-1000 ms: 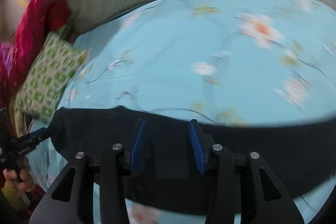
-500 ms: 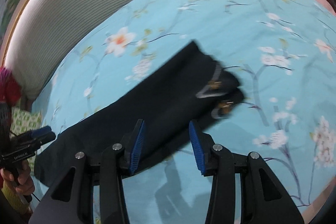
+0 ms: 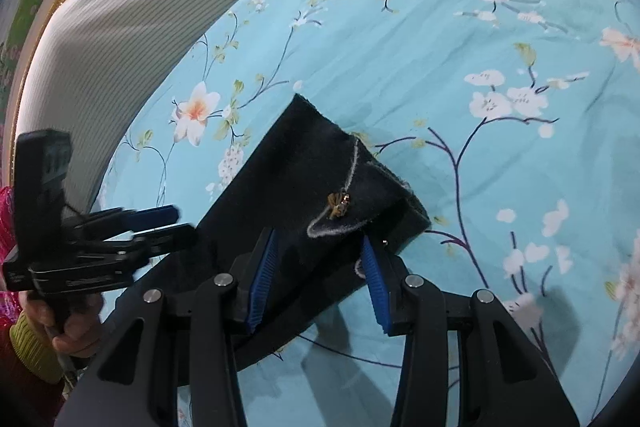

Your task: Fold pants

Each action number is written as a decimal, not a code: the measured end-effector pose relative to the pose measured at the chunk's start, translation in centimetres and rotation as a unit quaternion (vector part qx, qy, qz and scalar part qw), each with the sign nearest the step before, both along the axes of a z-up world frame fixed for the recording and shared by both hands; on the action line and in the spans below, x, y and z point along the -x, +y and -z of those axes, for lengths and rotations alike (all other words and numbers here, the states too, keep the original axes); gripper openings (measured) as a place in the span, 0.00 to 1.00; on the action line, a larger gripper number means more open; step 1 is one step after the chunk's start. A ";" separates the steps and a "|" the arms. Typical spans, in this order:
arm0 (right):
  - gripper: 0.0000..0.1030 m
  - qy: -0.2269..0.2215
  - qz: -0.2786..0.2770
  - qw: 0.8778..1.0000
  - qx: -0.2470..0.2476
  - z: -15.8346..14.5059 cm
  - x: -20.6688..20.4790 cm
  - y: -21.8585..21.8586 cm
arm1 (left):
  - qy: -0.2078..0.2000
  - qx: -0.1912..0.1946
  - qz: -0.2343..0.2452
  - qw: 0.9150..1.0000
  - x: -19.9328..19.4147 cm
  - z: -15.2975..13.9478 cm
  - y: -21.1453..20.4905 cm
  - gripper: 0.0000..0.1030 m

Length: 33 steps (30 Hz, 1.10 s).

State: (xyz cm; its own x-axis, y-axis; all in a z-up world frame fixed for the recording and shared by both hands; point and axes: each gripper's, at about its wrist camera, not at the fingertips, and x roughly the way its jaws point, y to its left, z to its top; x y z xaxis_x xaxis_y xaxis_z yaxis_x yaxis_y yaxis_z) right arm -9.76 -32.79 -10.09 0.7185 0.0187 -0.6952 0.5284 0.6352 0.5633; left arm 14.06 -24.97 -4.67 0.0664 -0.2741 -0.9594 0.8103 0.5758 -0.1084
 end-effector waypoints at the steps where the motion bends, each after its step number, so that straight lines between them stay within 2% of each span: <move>1: 0.39 -0.003 0.000 1.000 -0.003 0.2 0.0 -0.2 | 0.002 -0.004 0.007 1.000 0.1 0.4 -0.4 0.43; 3: 0.20 0.002 -0.001 1.000 0.001 0.4 -0.2 -0.4 | 0.003 -0.012 0.022 1.000 0.5 1.1 -1.1 0.29; 4: 0.16 0.004 -0.002 1.000 0.001 0.5 -0.1 -0.5 | -0.004 -0.019 0.029 0.999 0.8 1.3 -1.4 0.16; 5: 0.08 0.005 -0.002 1.000 0.000 0.6 -0.1 -0.6 | -0.014 -0.025 0.034 0.999 1.1 1.4 -1.6 0.12; 7: 0.06 0.004 -0.004 1.000 0.003 0.3 0.1 -0.7 | -0.031 -0.027 0.044 0.998 1.7 1.0 -1.8 0.07; 12: 0.06 -0.011 -0.013 1.000 0.018 -1.6 1.1 -0.4 | -0.036 0.001 0.057 0.998 2.7 -1.4 -2.0 0.06; 14: 0.06 -0.008 -0.014 1.000 0.020 -1.8 1.5 -0.6 | -0.035 -0.005 0.059 0.998 2.8 -1.1 -2.4 0.07; 18: 0.06 0.015 -0.007 1.000 0.005 -0.4 1.5 -1.3 | -0.025 -0.027 0.059 0.998 2.7 0.1 -2.9 0.11; 19: 0.07 0.020 -0.007 1.000 0.006 -0.2 1.5 -1.3 | -0.021 -0.026 0.059 0.998 2.6 0.1 -2.9 0.15; 22: 0.20 0.020 0.008 1.000 0.000 -0.2 2.2 -1.5 | -0.011 -0.019 0.054 0.998 2.1 0.0 -2.6 0.25; 24: 0.44 0.017 0.030 0.999 -0.003 -0.3 3.1 -1.9 | -0.003 -0.016 0.052 0.999 1.5 -0.1 -2.8 0.33; 25: 0.48 0.010 0.038 0.999 -0.008 -0.4 3.6 -2.1 | 0.003 -0.012 0.051 0.999 1.2 -0.2 -2.9 0.37; 27: 0.50 -0.002 0.046 0.999 -0.019 -0.3 4.1 -2.4 | 0.012 -0.008 0.050 0.999 0.7 -0.1 -3.2 0.38; 29: 0.50 -0.002 0.045 0.999 -0.029 0.1 3.9 -2.7 | 0.029 -0.005 0.055 0.998 0.6 0.5 -3.9 0.45; 33: 0.50 -0.018 0.044 0.997 -0.057 1.0 3.4 -3.0 | 0.056 -0.007 0.068 0.996 0.6 2.1 -6.4 0.46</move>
